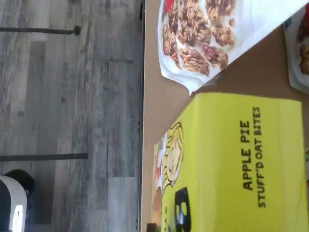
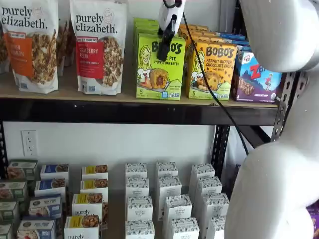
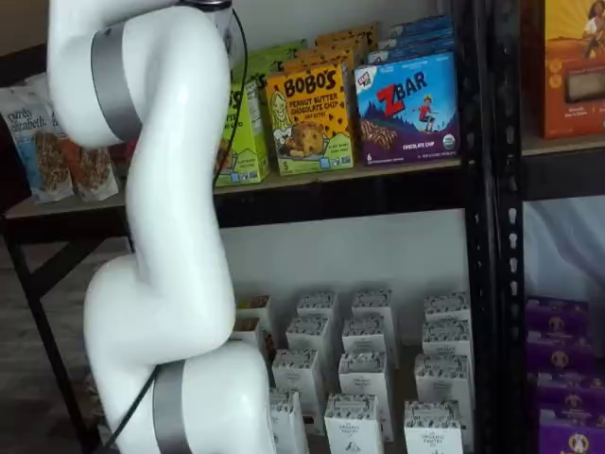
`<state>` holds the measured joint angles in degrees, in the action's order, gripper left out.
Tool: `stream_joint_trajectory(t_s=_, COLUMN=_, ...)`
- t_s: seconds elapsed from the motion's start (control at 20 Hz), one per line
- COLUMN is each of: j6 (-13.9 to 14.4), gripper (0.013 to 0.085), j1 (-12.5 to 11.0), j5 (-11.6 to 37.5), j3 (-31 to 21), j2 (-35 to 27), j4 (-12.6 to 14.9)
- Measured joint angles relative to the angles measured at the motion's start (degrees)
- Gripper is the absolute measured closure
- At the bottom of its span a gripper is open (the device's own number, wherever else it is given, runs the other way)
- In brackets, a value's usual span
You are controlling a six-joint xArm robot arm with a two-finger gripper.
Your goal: Pick the green box on the top shelf, the fourth from the left
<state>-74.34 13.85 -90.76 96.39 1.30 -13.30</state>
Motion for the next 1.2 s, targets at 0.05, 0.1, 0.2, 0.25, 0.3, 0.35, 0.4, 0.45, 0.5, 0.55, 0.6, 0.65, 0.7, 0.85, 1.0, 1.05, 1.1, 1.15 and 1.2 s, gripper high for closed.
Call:
stream_joint_trajectory(t_s=0.05, j6=0.00, gripper=0.0370, j1=0.00, j5=0.05, j3=-0.04, j2=0.07, j4=-0.01)
stream_joint_trajectory(t_s=0.1, j6=0.00, gripper=0.0410, j1=-0.01, j5=0.11, j3=-0.09, j2=0.14, j4=-0.07)
stream_joint_trajectory(t_s=0.2, j6=-0.01, gripper=0.0450, j1=-0.04, j5=0.20, j3=-0.18, j2=0.27, j4=-0.07)
stream_joint_trajectory(t_s=0.25, j6=-0.01, gripper=0.0450, j1=-0.04, j5=0.21, j3=-0.20, j2=0.31, j4=0.00)
stream_joint_trajectory(t_s=0.3, j6=0.00, gripper=0.0490, j1=-0.01, j5=0.27, j3=-0.30, j2=0.40, j4=0.13)
stream_joint_trajectory(t_s=0.35, j6=0.02, gripper=0.0530, j1=0.02, j5=0.35, j3=-0.40, j2=0.48, j4=0.22)
stream_joint_trajectory(t_s=0.4, j6=0.03, gripper=0.0530, j1=0.04, j5=0.43, j3=-0.50, j2=0.55, j4=0.29)
stream_joint_trajectory(t_s=0.45, j6=0.04, gripper=0.0570, j1=0.07, j5=0.49, j3=-0.62, j2=0.65, j4=0.37)
stream_joint_trajectory(t_s=0.5, j6=0.05, gripper=0.0570, j1=0.08, j5=0.39, j3=-0.63, j2=0.66, j4=0.41)
stream_joint_trajectory(t_s=0.55, j6=0.08, gripper=0.0570, j1=0.11, j5=0.20, j3=-0.54, j2=0.62, j4=0.51)
stream_joint_trajectory(t_s=0.6, j6=0.10, gripper=0.0570, j1=0.13, j5=0.04, j3=-0.45, j2=0.57, j4=0.52)
stream_joint_trajectory(t_s=0.65, j6=0.11, gripper=0.0570, j1=0.13, j5=0.00, j3=-0.44, j2=0.56, j4=0.47)
stream_joint_trajectory(t_s=0.7, j6=0.12, gripper=0.0570, j1=0.14, j5=0.06, j3=-0.48, j2=0.59, j4=0.42)
stream_joint_trajectory(t_s=0.85, j6=0.18, gripper=0.0650, j1=0.19, j5=0.12, j3=-0.60, j2=0.69, j4=0.31)
stream_joint_trajectory(t_s=1.0, j6=0.24, gripper=0.0690, j1=0.25, j5=0.03, j3=-0.65, j2=0.74, j4=0.28)
stream_joint_trajectory(t_s=1.05, j6=0.27, gripper=0.0730, j1=0.28, j5=-0.01, j3=-0.65, j2=0.75, j4=0.27)
stream_joint_trajectory(t_s=1.1, j6=0.30, gripper=0.0730, j1=0.30, j5=-0.09, j3=-0.61, j2=0.75, j4=0.28)
stream_joint_trajectory(t_s=1.15, j6=0.35, gripper=0.0730, j1=0.35, j5=-0.40, j3=-0.38, j2=0.63, j4=0.34)
stream_joint_trajectory(t_s=1.2, j6=0.42, gripper=0.0730, j1=0.40, j5=-0.70, j3=-0.18, j2=0.53, j4=0.39)
